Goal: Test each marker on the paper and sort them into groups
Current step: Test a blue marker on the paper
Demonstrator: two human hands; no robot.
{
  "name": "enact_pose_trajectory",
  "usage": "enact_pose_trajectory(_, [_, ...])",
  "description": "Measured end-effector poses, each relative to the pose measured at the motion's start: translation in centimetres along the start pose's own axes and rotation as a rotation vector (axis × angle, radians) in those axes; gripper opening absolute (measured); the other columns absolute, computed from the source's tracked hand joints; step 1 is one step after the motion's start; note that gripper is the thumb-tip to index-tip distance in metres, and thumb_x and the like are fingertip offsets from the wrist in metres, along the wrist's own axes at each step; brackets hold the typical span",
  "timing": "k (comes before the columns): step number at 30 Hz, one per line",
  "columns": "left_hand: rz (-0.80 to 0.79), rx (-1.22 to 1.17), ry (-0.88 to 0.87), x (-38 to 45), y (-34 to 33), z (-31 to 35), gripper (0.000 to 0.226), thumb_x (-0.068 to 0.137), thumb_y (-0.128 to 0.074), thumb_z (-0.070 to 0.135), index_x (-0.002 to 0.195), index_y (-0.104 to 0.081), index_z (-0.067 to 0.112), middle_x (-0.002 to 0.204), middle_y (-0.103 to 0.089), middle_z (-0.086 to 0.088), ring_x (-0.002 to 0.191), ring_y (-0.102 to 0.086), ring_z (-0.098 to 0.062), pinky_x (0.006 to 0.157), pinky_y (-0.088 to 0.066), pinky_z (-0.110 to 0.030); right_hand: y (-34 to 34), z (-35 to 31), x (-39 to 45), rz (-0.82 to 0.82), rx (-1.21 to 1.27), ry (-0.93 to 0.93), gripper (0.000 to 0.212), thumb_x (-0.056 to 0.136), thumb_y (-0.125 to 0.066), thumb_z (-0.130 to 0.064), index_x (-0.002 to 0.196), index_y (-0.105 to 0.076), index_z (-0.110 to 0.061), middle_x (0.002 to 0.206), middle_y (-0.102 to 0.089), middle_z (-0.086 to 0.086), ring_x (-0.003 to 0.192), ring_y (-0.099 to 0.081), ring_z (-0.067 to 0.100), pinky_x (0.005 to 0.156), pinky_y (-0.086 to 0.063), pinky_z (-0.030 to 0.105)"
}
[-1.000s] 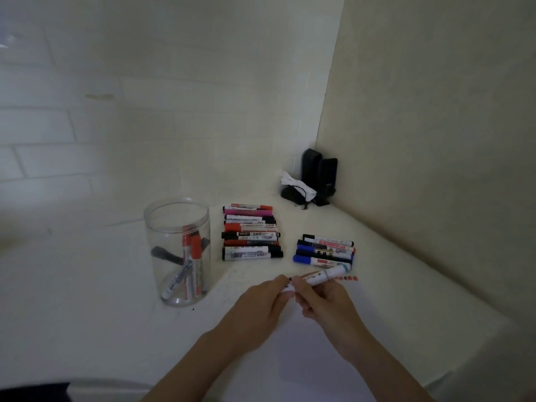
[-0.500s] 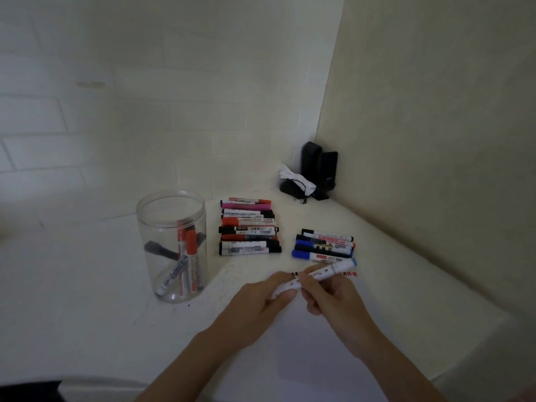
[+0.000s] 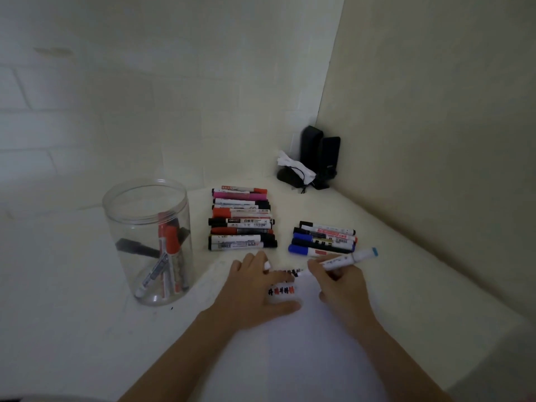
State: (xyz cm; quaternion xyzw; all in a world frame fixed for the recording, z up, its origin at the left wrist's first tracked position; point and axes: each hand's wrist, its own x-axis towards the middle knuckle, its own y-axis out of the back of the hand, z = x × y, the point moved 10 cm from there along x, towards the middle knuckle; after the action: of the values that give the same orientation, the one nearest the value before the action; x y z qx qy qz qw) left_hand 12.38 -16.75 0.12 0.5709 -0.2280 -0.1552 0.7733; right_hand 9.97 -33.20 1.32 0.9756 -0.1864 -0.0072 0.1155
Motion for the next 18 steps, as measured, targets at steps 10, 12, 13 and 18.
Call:
enact_pose_trajectory(10, [0.066,0.016,-0.010,0.2,-0.3,-0.7,0.072,0.070,-0.029,0.086,0.129,-0.048,0.049,0.097,-0.029,0.009,0.092,-0.025,-0.008,0.078,-0.019,-0.029,-0.1,1.5,0.3,0.027,-0.194,0.083,0.012,0.083,-0.074,-0.022,0.073,-0.067,-0.019,0.064,-0.069,-0.002,0.053,-0.064,0.004,0.050,-0.052,0.022])
enact_pose_trajectory(12, [0.061,0.023,-0.009,0.2,-0.3,-0.6,0.074,0.069,-0.027,0.087,0.129,-0.048,0.049,0.097,-0.029,0.010,0.092,-0.024,-0.007,0.079,-0.019,-0.028,-0.1,1.7,0.5,0.027,-0.217,0.094,0.016,0.083,-0.074,-0.023,0.069,-0.066,-0.022,0.065,-0.070,-0.002,0.059,-0.066,0.007,0.058,-0.056,0.028])
enact_pose_trajectory(13, [0.052,0.025,-0.008,0.2,-0.4,-0.6,0.074,0.069,-0.026,0.087,0.130,-0.047,0.049,0.098,-0.029,0.010,0.092,-0.024,-0.007,0.079,-0.019,-0.028,-0.1,1.7,0.5,0.028,-0.218,0.099,0.017,0.083,-0.074,-0.023,0.069,-0.065,-0.023,0.065,-0.069,-0.002,0.060,-0.066,0.007,0.060,-0.057,0.029])
enact_pose_trajectory(18, [0.038,0.032,0.009,0.2,-0.6,-0.8,0.071,0.072,-0.030,0.085,0.131,-0.045,0.050,0.099,-0.030,0.011,0.093,-0.024,-0.006,0.081,-0.020,-0.029,-0.7,1.3,0.5,-0.004,-0.243,0.142,0.018,0.083,-0.073,-0.022,0.069,-0.064,-0.027,0.067,-0.068,-0.008,0.063,-0.065,-0.002,0.056,-0.051,0.015])
